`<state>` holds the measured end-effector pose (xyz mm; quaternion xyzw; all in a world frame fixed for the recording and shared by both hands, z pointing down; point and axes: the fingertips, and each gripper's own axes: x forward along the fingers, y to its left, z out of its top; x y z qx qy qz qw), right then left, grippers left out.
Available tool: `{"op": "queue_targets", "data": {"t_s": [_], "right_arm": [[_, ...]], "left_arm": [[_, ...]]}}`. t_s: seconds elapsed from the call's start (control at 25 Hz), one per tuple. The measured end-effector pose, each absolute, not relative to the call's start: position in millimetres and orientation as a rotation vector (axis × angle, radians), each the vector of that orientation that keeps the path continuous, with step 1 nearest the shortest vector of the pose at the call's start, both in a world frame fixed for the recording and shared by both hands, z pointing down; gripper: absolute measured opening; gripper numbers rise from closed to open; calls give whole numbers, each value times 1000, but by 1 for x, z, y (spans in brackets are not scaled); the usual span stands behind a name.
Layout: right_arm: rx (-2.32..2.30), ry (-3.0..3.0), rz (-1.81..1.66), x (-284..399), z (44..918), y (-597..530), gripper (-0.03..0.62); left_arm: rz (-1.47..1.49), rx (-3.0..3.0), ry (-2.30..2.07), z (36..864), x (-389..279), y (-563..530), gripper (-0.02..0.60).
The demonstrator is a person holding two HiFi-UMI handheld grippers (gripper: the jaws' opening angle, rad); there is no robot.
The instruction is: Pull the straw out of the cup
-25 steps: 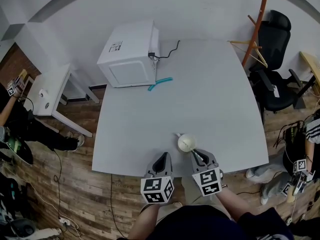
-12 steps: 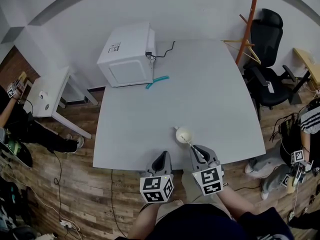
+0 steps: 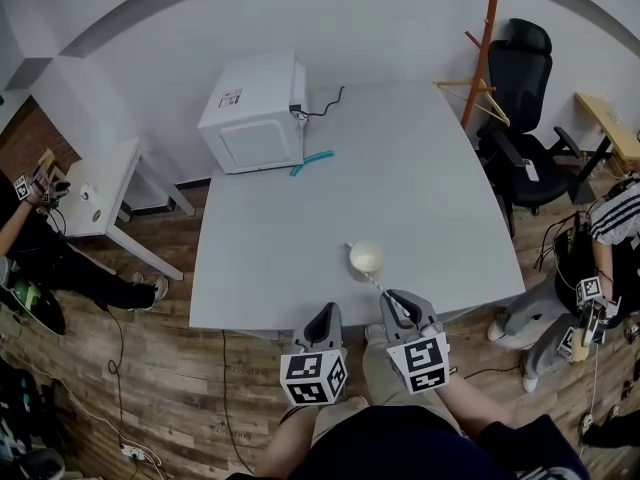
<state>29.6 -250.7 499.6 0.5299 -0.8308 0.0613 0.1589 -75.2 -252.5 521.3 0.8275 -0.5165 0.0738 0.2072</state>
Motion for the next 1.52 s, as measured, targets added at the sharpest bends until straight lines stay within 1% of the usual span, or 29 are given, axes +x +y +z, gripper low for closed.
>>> {"op": "queue_targets", "data": {"t_s": [0.88, 1.52], "right_arm": [[1663, -2367, 159, 25, 477, -146, 43], [1676, -2379, 160, 12, 474, -131, 43]], "left_arm": [[224, 2389, -1351, 514, -79, -159, 17], [195, 2425, -1345, 504, -87, -146, 17]]}}
